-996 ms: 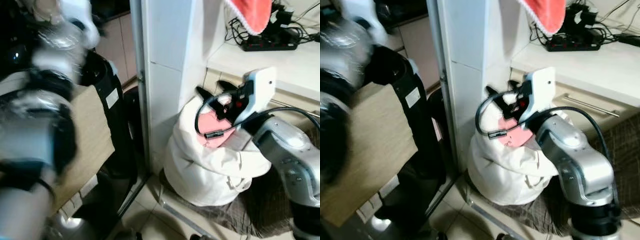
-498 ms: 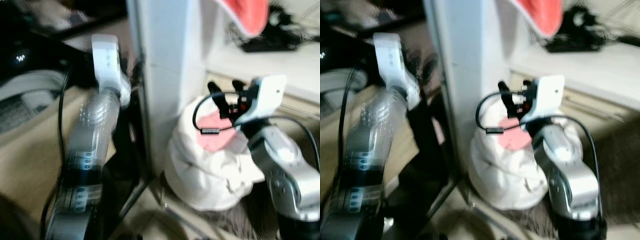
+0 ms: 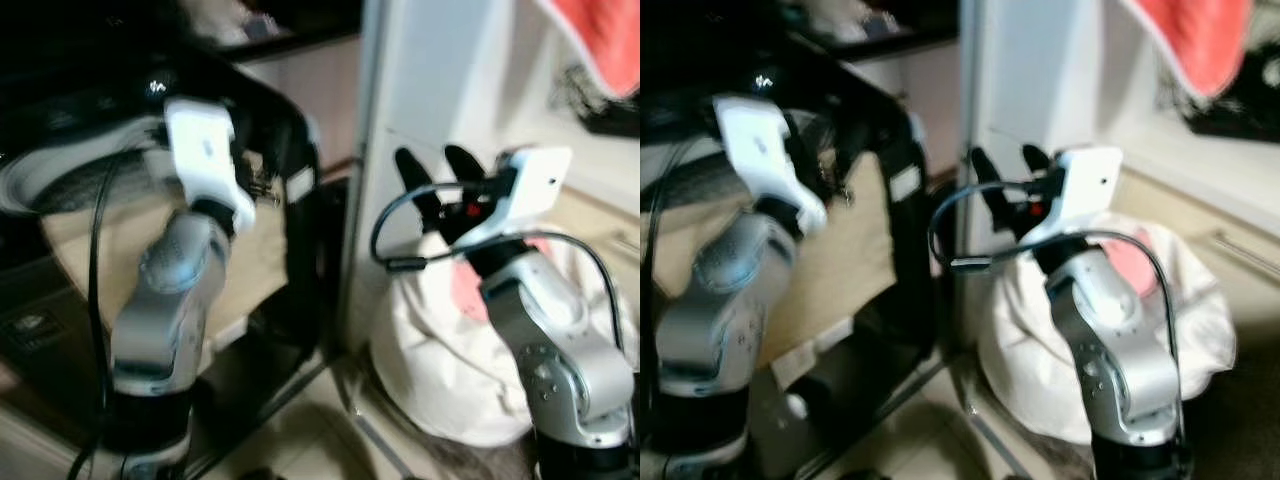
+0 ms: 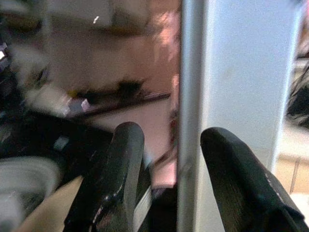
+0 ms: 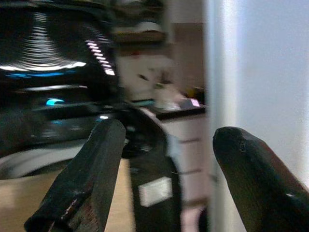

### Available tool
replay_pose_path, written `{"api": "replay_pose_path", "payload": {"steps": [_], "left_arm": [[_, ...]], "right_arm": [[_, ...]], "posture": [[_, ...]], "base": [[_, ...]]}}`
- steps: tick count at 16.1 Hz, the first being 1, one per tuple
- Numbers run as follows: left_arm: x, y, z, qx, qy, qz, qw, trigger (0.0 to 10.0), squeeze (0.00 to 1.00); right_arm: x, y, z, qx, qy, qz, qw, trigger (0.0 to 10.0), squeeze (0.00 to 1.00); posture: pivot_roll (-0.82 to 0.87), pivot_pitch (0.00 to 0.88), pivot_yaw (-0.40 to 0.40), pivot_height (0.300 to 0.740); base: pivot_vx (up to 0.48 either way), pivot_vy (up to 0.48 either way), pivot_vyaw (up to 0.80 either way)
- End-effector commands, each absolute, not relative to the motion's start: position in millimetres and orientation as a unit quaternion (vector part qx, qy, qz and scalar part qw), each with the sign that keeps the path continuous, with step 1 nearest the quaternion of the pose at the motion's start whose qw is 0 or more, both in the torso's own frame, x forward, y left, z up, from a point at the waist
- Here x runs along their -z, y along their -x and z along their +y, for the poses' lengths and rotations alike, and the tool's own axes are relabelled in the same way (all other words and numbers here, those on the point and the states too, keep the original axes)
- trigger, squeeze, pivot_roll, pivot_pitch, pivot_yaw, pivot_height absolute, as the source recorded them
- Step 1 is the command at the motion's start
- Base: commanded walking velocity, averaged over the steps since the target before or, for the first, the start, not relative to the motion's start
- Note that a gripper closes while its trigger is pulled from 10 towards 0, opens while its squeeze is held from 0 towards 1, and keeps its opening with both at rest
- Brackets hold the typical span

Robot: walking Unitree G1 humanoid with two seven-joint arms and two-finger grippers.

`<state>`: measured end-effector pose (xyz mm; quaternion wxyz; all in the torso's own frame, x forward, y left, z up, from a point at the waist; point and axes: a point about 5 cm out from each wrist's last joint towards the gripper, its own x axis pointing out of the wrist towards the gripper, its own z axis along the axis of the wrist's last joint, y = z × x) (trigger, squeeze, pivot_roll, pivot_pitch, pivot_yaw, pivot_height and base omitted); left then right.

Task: Clothes washing

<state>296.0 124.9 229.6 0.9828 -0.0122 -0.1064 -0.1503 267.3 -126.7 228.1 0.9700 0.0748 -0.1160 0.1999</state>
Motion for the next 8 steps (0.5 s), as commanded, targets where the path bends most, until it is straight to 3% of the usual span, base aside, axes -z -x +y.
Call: {"api": "replay_pose_path", "payload": {"steps": [1, 3, 8], "left_arm": [[-237.9, -291.3, 122.6, 0.151, -0.003, -0.123, 0.981, 10.0, 0.00], [-235.9, -287.7, 121.4, 0.147, -0.012, -0.119, 0.982, 10.0, 0.00], [-223.0, -287.2, 123.0, 0.128, -0.025, -0.099, 0.986, 10.0, 0.00]], "right_arm": [[-230.7, -266.7, -123.4, -0.212, -0.078, -0.120, 0.967, 10.0, 0.00], [-229.4, -266.5, -121.5, -0.219, -0.085, -0.117, 0.965, 10.0, 0.00], [-227.5, -265.8, -114.0, -0.246, -0.087, -0.115, 0.959, 10.0, 0.00]], "posture": [[-0.06, 0.000, 0.032, 0.740], [-0.05, 0.000, 0.027, 0.740], [-0.05, 0.000, 0.026, 0.740]], "base": [[0.000, 0.000, 0.80], [0.000, -0.276, 0.80], [0.000, -0.480, 0.80]]}}
